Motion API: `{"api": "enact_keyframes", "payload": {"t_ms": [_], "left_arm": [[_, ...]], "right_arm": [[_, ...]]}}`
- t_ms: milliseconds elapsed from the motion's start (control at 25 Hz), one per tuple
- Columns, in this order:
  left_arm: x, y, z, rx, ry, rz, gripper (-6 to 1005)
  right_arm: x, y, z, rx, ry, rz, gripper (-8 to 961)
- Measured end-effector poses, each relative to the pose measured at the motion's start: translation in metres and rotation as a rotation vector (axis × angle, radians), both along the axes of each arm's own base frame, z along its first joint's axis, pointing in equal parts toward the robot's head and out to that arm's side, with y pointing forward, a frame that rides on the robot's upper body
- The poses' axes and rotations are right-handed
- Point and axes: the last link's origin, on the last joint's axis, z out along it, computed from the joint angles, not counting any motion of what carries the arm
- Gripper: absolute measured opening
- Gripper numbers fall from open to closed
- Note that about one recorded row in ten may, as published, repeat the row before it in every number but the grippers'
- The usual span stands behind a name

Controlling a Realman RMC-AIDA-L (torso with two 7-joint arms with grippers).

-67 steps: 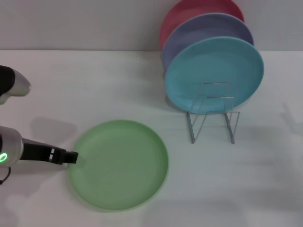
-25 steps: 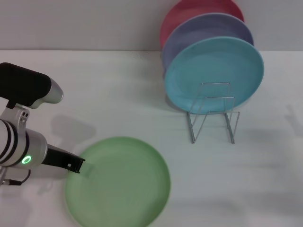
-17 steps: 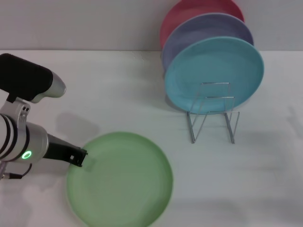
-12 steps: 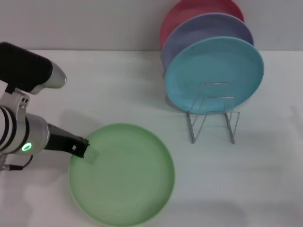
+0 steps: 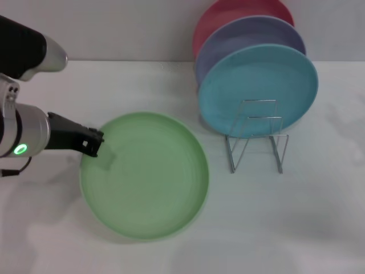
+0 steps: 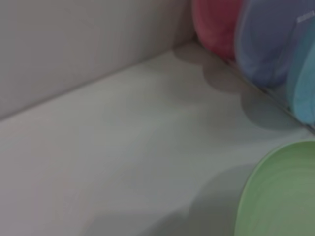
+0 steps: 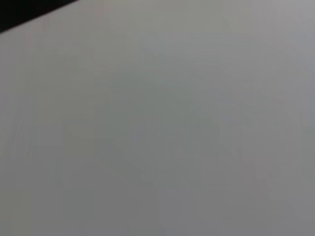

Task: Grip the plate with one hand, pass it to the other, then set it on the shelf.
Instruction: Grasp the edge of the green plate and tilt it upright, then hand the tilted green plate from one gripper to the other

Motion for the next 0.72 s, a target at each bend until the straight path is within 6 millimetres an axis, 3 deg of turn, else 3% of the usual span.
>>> {"api": "enact_keyframes", "payload": {"t_ms": [120,360,560,720], "left_arm": [[0.005,0.001,0.006,0.026,-0.004,-0.025,32],[0.006,0.009,0.016,0.130,0.013,-0.065,32],[0.000,0.009,0.020,0.181,0.001,-0.073,32],[-0.001,0.009,0.022,0.200,-0.005,-0.076,32]], "right_arm": [[-0.022,0.023,-0.001,-0.055,0.008,0.069,825],[-0.084,0.079,-0.011,-0.361,-0.097,0.101,825],[-0.137,0.105,-0.022,-0.645,-0.214,0.003,824],[-0.185,0.110,-0.026,-0.810,-0.356,-0.081,824]]}}
